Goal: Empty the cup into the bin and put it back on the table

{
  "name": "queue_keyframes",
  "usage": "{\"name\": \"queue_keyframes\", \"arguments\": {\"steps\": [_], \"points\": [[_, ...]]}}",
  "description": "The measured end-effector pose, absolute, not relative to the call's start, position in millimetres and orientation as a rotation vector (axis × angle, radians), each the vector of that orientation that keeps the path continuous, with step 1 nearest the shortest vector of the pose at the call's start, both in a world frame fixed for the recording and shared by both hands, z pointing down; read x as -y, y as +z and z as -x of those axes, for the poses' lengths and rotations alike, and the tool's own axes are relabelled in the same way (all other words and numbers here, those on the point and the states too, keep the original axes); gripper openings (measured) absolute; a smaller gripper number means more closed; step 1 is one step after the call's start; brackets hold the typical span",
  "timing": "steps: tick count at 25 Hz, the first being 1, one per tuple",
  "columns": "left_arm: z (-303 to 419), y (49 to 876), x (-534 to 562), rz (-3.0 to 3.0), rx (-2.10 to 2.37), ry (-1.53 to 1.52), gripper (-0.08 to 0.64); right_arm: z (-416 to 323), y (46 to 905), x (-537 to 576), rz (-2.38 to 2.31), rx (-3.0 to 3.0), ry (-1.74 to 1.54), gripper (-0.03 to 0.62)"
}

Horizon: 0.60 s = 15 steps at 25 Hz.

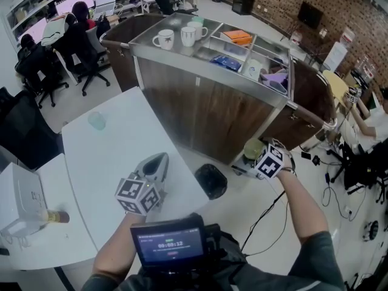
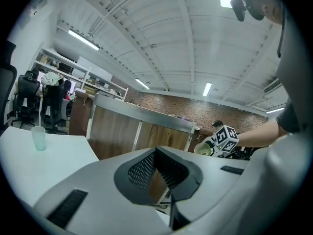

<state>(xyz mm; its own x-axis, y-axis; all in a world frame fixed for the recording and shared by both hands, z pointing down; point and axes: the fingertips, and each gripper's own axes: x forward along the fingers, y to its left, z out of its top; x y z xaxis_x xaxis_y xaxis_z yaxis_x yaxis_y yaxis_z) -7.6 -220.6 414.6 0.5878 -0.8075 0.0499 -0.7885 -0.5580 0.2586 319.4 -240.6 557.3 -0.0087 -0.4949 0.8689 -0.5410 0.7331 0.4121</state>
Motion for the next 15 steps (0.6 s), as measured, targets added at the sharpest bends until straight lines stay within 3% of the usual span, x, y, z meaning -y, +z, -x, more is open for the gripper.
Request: {"name": "queue_keyframes", "arguments": {"steps": [15], "points": [[14,416,221,-2.562,1.325,-0.118,0.000,-314,535,249,-0.726,1.453,-0.228,0.393]]}}
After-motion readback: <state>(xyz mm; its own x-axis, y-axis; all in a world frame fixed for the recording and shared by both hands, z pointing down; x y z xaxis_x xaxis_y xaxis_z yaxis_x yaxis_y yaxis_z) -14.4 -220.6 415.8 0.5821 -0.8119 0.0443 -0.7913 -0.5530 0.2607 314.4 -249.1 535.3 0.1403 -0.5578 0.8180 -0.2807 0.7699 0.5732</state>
